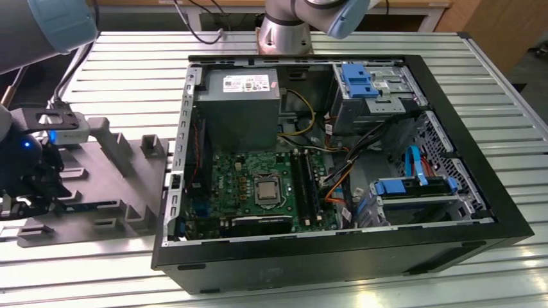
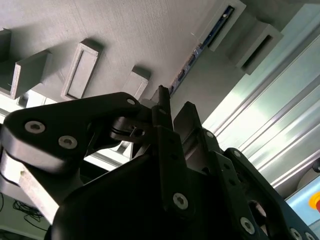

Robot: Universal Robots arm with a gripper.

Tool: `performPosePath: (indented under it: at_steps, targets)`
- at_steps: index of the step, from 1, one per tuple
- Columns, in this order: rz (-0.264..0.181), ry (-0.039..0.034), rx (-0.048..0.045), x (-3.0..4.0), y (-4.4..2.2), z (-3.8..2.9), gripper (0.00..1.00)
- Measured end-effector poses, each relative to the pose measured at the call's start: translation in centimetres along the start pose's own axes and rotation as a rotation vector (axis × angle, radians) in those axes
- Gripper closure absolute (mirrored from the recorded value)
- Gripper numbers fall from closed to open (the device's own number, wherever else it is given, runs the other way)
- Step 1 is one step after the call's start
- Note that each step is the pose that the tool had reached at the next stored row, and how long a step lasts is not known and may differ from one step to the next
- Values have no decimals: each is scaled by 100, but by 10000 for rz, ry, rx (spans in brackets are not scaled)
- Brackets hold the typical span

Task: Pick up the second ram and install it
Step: 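Pick up the second ram and move it above second insertion slot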

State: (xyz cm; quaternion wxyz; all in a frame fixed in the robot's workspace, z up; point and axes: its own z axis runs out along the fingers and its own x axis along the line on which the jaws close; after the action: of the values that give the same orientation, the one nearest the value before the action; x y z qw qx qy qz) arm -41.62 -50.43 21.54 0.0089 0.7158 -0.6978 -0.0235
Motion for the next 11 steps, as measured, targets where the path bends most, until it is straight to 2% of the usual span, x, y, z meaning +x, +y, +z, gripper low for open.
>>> performPosePath:
  at_steps: [11]
  targets:
    - [-268,14,-6,-6,13,112,69]
